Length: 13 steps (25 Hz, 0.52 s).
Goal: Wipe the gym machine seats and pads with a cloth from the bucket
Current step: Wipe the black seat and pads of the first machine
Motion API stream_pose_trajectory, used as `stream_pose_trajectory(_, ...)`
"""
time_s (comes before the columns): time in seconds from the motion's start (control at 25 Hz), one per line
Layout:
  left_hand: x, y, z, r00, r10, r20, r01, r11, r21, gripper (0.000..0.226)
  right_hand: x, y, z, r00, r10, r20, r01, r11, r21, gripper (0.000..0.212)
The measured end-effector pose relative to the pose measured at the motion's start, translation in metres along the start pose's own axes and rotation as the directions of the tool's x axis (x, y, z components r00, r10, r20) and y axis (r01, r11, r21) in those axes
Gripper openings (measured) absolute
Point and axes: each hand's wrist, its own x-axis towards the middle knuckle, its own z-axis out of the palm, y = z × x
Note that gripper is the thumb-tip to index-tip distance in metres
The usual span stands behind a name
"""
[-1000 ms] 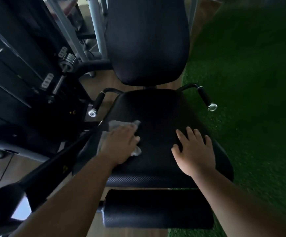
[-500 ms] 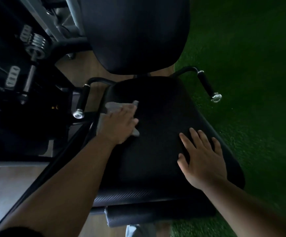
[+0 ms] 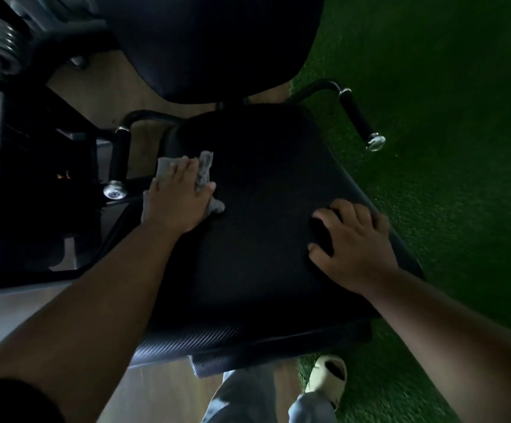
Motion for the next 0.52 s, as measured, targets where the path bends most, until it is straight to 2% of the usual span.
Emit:
stream_pose_trajectory(0.08,0.008,0.028,-0.006,0.999,-0.027,-0.023,0.027,1.000,-0.009,0.065,0.025,0.000,-0.002,0.997,0.068,-0.029,-0.068,0.998,0.001,0.082)
stream_pose_trajectory(0.12,-0.004,0.045,-0.007,0.999,0.020,-0.036,-0.020,1.000,0.000,0.061,0.034,0.000,-0.001,0.989,0.148,-0.024,-0.147,0.989,0.032,0.088)
stream_pose_trajectory(0.2,-0.055,0.065,0.000,0.970,0.238,-0.040,-0.236,0.970,0.052,0.059,0.043,0.001,0.004,0.961,0.275,0.003,-0.274,0.956,0.106,0.098)
stream_pose_trajectory(0.24,-0.083,0.062,0.004,0.947,0.321,0.005,-0.320,0.945,0.067,0.064,0.043,0.000,0.006,0.958,0.285,0.015,-0.285,0.951,0.116,0.100)
stream_pose_trajectory(0.28,-0.102,0.051,0.006,0.938,0.343,0.046,-0.345,0.936,0.063,0.068,0.042,0.001,0.006,0.962,0.273,0.027,-0.274,0.955,0.115,0.100)
stream_pose_trajectory(0.32,-0.104,0.033,0.007,0.946,0.319,0.052,-0.322,0.946,0.046,0.071,0.041,0.001,0.005,0.966,0.255,0.035,-0.257,0.960,0.112,0.100)
stream_pose_trajectory(0.4,-0.079,0.006,0.008,0.984,0.174,0.047,-0.176,0.983,0.043,0.069,0.042,0.003,0.002,0.971,0.235,0.046,-0.238,0.966,0.100,0.100)
stream_pose_trajectory(0.52,-0.002,0.014,0.007,0.999,-0.043,0.006,0.043,0.999,0.009,0.066,0.045,0.003,0.003,0.976,0.210,0.065,-0.215,0.972,0.090,0.101)
